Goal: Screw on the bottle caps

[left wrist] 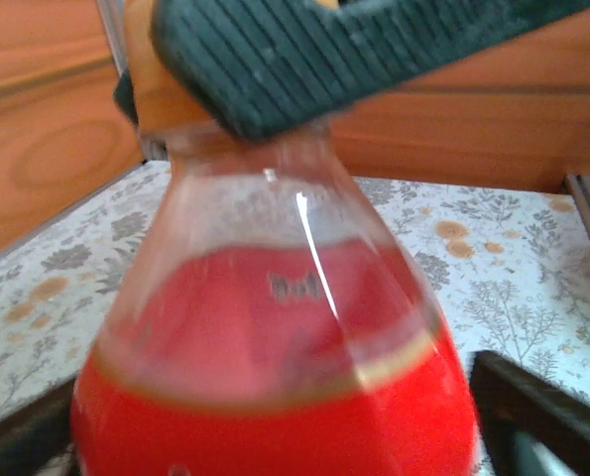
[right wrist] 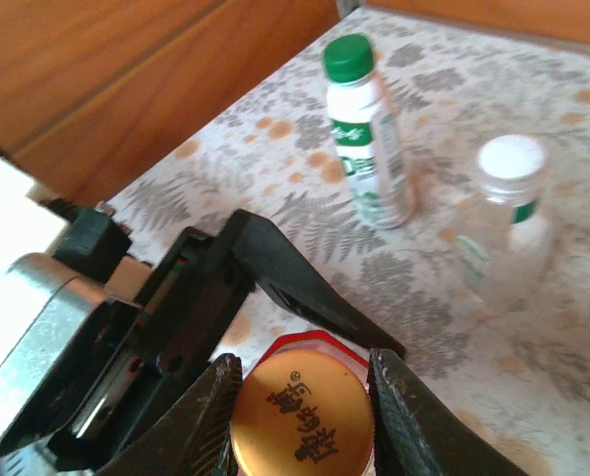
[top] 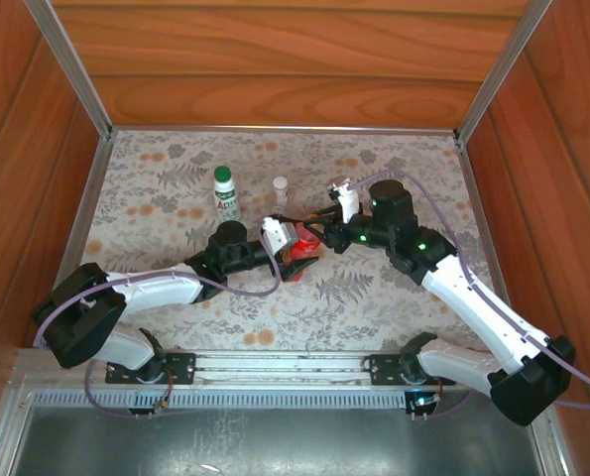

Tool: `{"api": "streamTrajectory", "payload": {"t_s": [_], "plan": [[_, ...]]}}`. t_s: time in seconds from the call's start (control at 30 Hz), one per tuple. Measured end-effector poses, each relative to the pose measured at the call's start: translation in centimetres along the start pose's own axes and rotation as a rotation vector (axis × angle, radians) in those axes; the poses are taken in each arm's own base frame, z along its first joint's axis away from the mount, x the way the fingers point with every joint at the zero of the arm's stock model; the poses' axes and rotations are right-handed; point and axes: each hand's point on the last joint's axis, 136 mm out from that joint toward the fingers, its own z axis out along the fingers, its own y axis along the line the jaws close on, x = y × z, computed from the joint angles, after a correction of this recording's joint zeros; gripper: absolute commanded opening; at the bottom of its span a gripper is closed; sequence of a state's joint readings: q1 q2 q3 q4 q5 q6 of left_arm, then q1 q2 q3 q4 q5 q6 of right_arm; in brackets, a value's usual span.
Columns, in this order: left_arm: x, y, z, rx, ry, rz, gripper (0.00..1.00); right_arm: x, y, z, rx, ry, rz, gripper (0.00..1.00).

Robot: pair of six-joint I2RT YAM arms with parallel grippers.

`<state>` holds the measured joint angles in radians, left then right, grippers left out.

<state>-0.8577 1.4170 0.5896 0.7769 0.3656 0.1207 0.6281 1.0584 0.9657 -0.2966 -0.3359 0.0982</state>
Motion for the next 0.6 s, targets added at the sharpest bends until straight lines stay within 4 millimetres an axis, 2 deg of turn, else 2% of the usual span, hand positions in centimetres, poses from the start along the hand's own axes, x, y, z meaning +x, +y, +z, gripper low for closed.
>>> {"api": "streamTrajectory", "payload": {"t_s": [0.17, 0.37, 0.47, 0.6], "plan": [[1.1, 1.2, -0.5, -0.068, 0.021, -0.007, 1.00, -0.5, -2.6, -0.4, 0.152, -0.026, -0.005, 0.29], [4.9, 3.2, -3.6, -0.203, 0.098, -0.046, 1.00, 0.0, -8.5, 0.0, 0.386, -0.005, -0.001, 0.28], [5.9, 4.0, -5.3, -0.270, 0.112, -0.061, 1.00, -0.2, -11.6, 0.8, 0.462, 0.015, -0.005, 0.28], [6.5, 4.9, -6.8, -0.346, 0.113, -0.076, 1.00, -1.8, -14.9, 2.6, 0.513, 0.012, -0.021, 0.29]]}}
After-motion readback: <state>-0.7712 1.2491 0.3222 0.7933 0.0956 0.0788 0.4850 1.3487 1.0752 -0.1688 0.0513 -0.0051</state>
